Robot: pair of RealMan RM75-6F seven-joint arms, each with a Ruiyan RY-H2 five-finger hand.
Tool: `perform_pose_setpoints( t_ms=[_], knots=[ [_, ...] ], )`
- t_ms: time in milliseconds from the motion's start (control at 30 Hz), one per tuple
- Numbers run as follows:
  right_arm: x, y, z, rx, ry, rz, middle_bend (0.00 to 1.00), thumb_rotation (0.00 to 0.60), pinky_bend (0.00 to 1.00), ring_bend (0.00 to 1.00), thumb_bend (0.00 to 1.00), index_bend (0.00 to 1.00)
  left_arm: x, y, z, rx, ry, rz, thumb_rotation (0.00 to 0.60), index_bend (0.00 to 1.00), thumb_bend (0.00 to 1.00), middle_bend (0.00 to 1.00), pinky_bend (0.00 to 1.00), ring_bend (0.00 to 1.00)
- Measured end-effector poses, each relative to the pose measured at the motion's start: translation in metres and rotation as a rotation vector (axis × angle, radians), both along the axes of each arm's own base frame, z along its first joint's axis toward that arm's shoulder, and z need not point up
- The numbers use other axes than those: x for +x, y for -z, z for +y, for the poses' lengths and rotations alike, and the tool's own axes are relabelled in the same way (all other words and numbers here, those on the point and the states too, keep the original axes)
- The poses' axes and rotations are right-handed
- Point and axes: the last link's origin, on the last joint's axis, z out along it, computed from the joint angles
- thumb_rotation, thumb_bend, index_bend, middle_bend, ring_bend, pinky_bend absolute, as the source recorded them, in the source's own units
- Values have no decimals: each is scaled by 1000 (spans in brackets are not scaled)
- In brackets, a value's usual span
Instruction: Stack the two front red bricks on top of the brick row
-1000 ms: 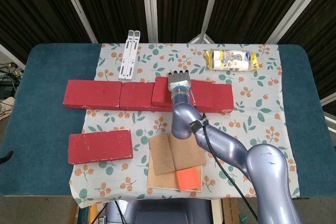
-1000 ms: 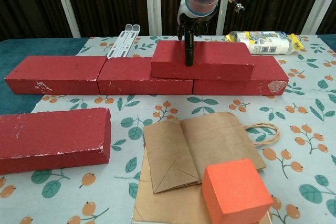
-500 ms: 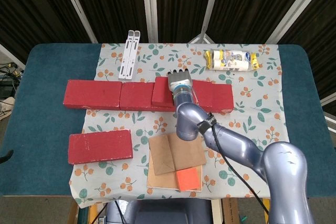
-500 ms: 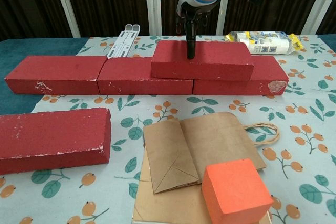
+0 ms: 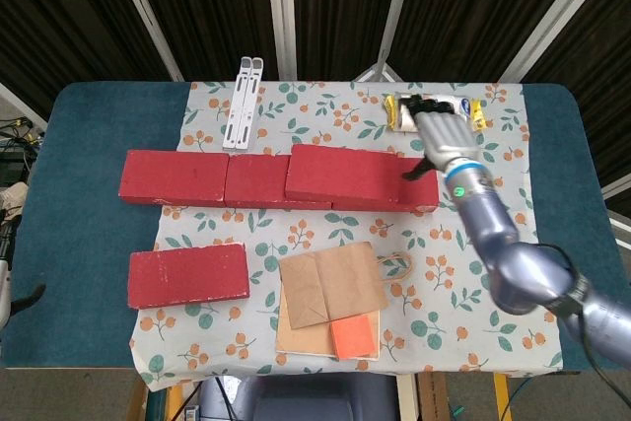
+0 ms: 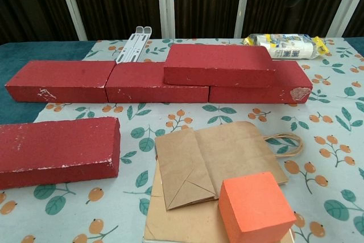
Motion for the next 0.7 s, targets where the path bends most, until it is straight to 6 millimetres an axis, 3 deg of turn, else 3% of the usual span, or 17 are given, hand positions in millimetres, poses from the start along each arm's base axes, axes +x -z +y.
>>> perform_pose_setpoints(
  t_ms=[133,333,433,700],
  knots=[
    [-58,-37,29,-99,29,-72,2,600,0,0,62,0,6,5,-3,-45,59,-28,600,47,0,0,124,0],
    [-138,-65,93,-197,95,-85,2,600,0,0,61,0,10,12,-5,-102,96,-46,600,46,0,0,124,0],
    [-165,-70,124,-232,109,-74,1,600,0,0,61,0,12,17,-5,-131,112,-53,600,42,0,0,124,0],
    [-214,-62,187,-301,67,-82,2,600,0,0,61,0,22,35,-3,-211,169,-99,600,19,0,0,124,0]
  ],
)
